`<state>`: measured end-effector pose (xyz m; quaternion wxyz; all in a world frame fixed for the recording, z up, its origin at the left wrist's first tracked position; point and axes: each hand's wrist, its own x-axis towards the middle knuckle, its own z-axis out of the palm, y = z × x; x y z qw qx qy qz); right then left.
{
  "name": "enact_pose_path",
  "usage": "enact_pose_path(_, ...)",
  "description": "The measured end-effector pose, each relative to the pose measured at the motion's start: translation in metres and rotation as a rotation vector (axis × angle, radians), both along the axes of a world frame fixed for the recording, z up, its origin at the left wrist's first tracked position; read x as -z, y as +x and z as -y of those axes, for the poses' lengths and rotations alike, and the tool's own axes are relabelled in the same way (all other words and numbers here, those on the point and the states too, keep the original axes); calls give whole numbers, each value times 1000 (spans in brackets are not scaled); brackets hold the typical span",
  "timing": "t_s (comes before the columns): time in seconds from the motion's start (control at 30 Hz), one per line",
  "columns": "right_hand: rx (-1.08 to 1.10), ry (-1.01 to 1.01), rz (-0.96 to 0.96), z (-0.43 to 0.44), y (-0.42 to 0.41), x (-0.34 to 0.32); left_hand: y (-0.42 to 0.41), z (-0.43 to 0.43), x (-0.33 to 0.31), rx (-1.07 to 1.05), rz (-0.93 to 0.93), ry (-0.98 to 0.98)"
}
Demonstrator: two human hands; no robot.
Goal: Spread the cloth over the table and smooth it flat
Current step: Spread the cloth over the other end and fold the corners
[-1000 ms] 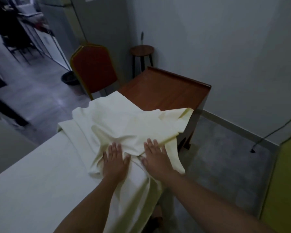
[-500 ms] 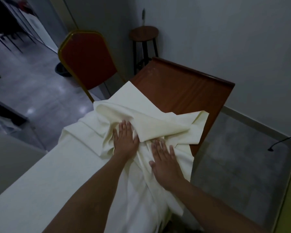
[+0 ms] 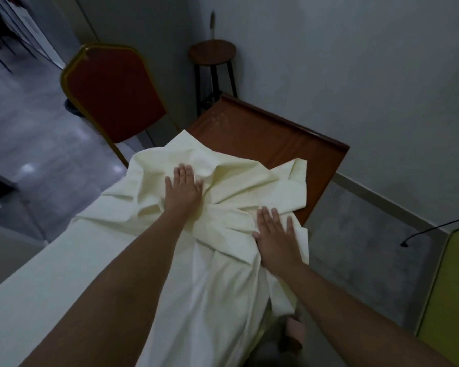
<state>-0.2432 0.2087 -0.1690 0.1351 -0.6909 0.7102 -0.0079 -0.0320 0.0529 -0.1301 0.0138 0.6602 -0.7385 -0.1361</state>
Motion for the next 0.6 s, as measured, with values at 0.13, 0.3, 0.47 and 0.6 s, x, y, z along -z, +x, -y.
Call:
enact_pose_path(0.13, -11, 34, -69, 16, -42, -6, -25, 0, 9, -47, 30, 20)
enact_pose_path(0.3, -107, 70, -72, 17, -70, -7, -37, 5, 0, -125, 37, -45)
enact_pose_path(0.47, -127, 122, 155, 25, -77, -16, -37, -2, -18, -135, 164, -133)
enact_pose_path(0.6, -126, 14, 244, 46, -58, -32, -45, -29, -10, 75, 242, -128)
